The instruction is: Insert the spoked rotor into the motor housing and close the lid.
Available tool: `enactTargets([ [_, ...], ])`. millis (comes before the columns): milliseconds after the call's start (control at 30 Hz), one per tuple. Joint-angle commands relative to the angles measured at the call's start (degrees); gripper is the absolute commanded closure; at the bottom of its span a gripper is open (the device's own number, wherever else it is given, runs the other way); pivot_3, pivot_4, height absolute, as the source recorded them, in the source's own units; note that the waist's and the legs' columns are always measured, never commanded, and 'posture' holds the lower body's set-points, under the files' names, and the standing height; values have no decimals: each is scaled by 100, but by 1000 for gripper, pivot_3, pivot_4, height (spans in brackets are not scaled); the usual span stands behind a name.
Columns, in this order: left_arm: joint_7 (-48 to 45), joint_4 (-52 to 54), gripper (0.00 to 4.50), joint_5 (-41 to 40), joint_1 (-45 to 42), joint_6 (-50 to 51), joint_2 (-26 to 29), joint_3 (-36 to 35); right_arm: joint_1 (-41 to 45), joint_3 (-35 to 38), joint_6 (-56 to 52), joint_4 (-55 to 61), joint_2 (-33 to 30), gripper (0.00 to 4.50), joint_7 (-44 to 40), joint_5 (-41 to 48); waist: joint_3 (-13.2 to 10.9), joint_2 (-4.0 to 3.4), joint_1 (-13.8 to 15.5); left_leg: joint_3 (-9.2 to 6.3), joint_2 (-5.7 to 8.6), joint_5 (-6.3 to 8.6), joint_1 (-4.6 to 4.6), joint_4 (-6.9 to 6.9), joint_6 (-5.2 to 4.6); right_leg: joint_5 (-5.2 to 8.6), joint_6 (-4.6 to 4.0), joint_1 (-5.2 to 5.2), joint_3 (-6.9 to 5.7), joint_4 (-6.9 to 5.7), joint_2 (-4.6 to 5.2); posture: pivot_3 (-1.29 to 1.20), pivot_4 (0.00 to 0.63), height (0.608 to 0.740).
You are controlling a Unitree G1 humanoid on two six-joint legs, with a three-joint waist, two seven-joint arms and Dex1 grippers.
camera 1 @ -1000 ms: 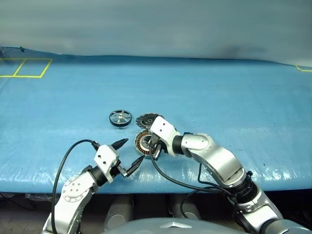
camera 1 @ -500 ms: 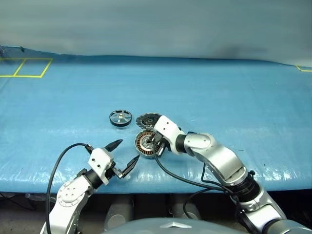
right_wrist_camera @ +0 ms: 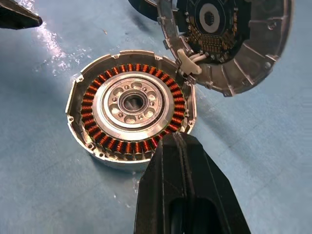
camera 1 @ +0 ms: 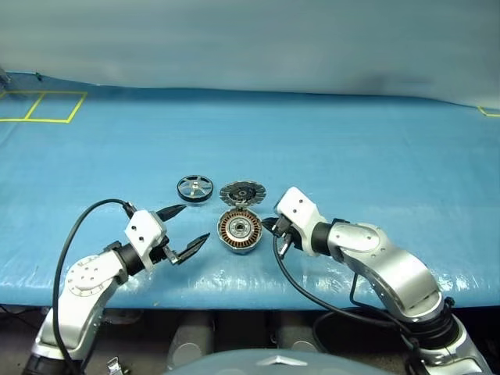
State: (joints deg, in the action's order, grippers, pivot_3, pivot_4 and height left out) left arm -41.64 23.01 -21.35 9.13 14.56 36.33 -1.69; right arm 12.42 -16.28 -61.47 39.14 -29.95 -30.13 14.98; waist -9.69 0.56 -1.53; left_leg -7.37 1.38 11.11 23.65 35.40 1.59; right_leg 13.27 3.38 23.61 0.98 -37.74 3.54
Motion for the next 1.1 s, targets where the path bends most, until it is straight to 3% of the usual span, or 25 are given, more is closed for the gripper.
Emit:
enactTargets([
  [33,-513,125,0,-531,-608,827,591,-241,-40,179,-32,281,5,4493,126,77,-4,7,-1,-2,-2,0,1,2,0,0,0,0,-2,-2,-2,0,150,740],
  [267,-1899,-1051,0,-178,-2397,1331,1900,302,-90,81,35,240,86,4493,290,63,-19,14,-28,-2,-2,0,2,1,0,0,0,3,-4,-1,-5,0,150,740],
  [500,-3615,-2244,0,421,-4244,1673,2466,1472,-161,35,137,120,70,4493,268,81,-33,27,-75,1,0,0,5,-15,-1,-6,15,7,-3,5,-4,0,150,740],
  [767,-4943,-4110,0,1696,-6240,1453,1886,2917,-182,-115,307,-126,79,4493,231,54,-36,32,-72,-1,-1,-1,6,-10,-2,-3,16,5,-4,-1,-8,0,150,740],
  [1100,-5086,-6008,0,2563,-7589,634,1057,4142,-501,-58,981,-278,218,4493,117,116,-45,45,-109,-9,1,0,15,2,-4,-15,49,7,-3,-7,-11,0,150,740],
])
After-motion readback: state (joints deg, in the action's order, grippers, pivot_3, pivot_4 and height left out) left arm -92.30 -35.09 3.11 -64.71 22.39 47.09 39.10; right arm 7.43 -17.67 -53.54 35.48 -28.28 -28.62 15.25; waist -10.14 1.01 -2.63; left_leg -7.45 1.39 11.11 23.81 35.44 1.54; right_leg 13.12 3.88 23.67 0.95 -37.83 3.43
